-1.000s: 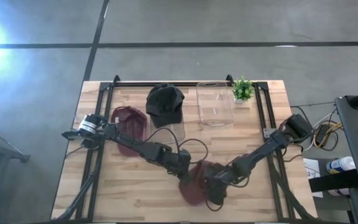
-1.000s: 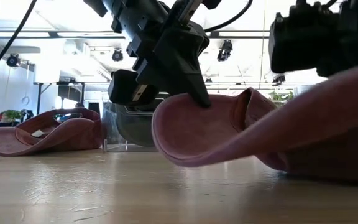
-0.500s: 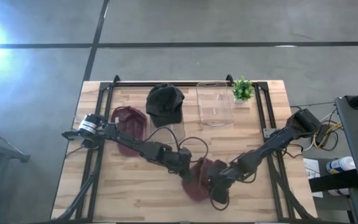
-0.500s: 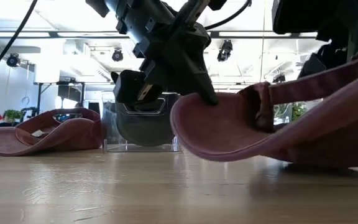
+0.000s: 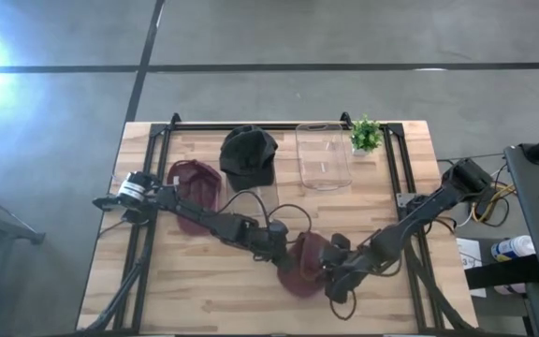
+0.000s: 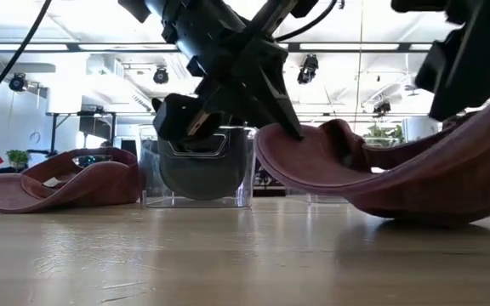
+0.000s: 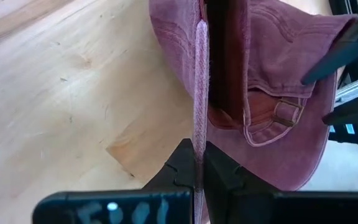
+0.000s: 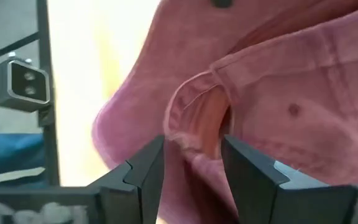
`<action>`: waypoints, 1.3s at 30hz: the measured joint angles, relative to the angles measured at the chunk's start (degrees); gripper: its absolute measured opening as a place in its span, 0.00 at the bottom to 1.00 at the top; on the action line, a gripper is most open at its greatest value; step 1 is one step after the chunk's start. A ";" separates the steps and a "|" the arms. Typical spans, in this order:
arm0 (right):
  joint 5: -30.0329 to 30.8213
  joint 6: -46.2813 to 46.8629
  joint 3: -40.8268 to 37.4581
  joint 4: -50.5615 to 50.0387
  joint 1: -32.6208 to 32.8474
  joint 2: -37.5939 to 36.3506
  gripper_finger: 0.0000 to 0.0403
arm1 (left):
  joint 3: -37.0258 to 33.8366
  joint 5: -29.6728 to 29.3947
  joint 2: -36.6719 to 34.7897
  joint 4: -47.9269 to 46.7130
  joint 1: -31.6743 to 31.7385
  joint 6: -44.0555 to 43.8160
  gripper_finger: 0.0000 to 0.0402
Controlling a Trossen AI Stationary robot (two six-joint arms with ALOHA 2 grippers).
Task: Pick & Place hat
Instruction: Put the bottom red cap into the right transparent bin
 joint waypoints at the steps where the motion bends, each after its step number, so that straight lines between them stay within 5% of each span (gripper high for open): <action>1: -0.27 0.64 0.00 -0.02 0.09 0.00 0.39 | 0.00 -0.39 0.00 0.02 -0.08 -0.21 0.02; 6: -0.89 3.33 0.36 0.19 1.29 0.25 0.39 | 0.00 -2.25 0.00 0.16 -0.45 -1.14 0.02; 17: 13.18 -2.82 11.47 -9.10 11.58 -0.33 0.38 | 0.00 -2.81 0.00 3.00 -1.32 -2.29 0.02; 31: 8.40 -25.01 26.60 -34.91 14.23 7.48 0.36 | 0.02 -1.34 -0.57 6.54 -1.40 -0.92 0.02; 39: 8.37 -38.08 31.56 -38.14 14.16 13.99 0.47 | 0.02 -1.34 -0.63 7.61 -1.40 0.32 0.02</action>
